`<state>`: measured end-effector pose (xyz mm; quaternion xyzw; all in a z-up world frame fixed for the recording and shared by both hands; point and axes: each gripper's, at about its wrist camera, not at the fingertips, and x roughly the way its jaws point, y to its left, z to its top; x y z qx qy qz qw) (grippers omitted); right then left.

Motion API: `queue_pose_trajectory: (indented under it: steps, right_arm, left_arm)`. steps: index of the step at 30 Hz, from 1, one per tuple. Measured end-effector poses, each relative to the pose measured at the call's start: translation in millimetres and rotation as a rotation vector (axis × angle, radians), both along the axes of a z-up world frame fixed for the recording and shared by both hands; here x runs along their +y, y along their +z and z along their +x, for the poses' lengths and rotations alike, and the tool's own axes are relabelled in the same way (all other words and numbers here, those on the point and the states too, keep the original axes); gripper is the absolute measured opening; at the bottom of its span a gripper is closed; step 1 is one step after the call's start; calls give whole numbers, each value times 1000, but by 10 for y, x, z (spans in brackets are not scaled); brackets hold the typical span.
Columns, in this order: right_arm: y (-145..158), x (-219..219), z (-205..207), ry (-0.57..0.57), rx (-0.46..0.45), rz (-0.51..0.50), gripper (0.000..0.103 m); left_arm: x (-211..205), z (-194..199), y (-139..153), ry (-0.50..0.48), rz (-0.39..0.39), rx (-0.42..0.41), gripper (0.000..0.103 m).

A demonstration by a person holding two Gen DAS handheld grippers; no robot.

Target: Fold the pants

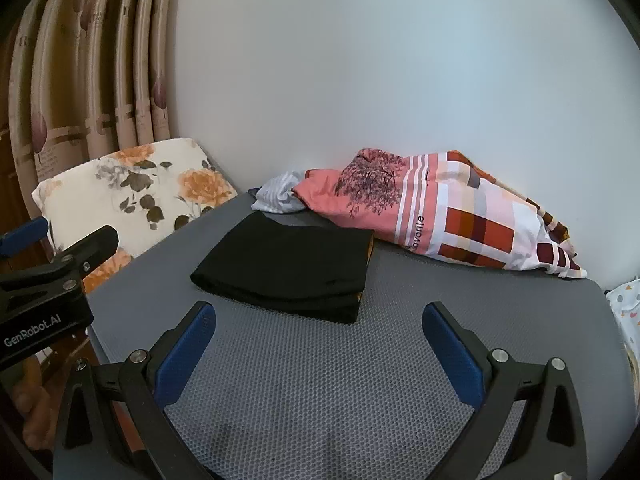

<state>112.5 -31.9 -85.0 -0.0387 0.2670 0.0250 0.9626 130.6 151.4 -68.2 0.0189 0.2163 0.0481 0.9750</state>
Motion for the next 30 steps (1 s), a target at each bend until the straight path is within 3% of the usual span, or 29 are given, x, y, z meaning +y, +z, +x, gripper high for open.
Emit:
queue_pose_trajectory:
  steps: [30]
  right_arm:
    - [-157,103,264,-23,35,-18,103]
  left_arm:
    - [77,328,-218,-4,-14,49,103]
